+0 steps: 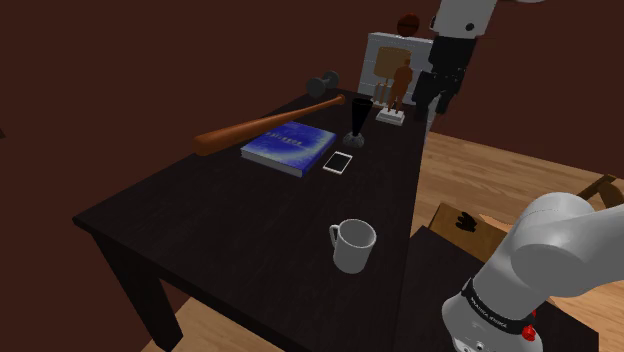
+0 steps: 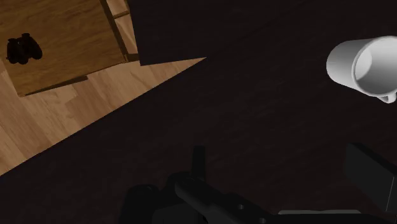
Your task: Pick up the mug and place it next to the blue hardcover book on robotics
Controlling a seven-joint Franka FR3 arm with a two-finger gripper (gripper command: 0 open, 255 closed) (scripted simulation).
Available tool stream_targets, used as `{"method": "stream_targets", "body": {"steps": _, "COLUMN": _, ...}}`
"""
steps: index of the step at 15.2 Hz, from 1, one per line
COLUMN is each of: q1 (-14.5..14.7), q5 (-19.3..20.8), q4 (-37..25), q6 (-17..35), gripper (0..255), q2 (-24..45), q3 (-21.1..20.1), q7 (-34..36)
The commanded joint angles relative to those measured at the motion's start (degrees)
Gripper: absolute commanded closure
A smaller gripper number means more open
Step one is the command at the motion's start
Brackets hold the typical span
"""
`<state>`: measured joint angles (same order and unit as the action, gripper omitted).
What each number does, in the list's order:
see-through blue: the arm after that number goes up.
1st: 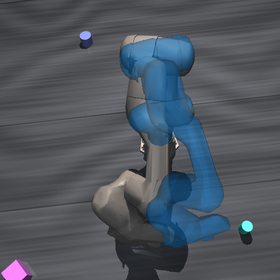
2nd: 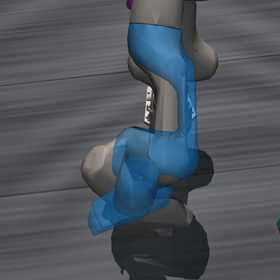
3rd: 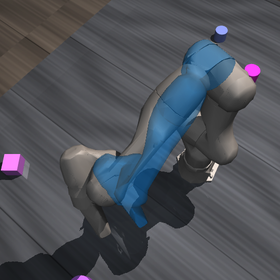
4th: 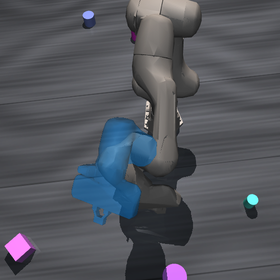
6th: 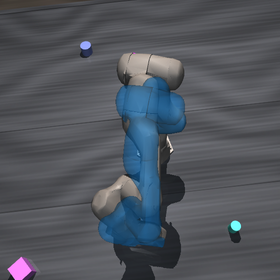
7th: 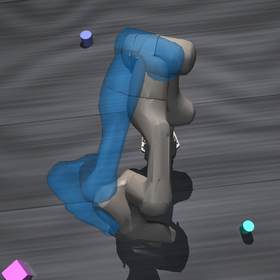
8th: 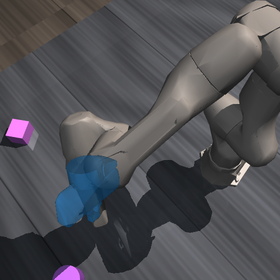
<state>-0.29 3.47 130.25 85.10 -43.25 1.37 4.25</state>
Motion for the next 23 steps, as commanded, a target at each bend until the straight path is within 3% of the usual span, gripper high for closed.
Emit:
{"method": "stream_targets", "body": {"steps": 1, "q1": 0.0, "q5": 0.0, "q4": 0.0, "q6": 0.0, "gripper": 0, "q2": 0.0, "q3": 0.0, "q7": 0.0}}
{"method": "stream_targets", "body": {"steps": 13, "q1": 4.25, "q5": -9.51, "q4": 21.94, "q6": 18.41, "gripper": 0, "q2": -5.14, "q3": -7.75, "q7": 10.02}}
{"method": "stream_targets", "body": {"steps": 23, "q1": 10.17, "q5": -19.09, "q4": 32.44, "q6": 37.29, "gripper": 0, "q2": 1.01, "q3": -16.2, "q7": 17.45}}
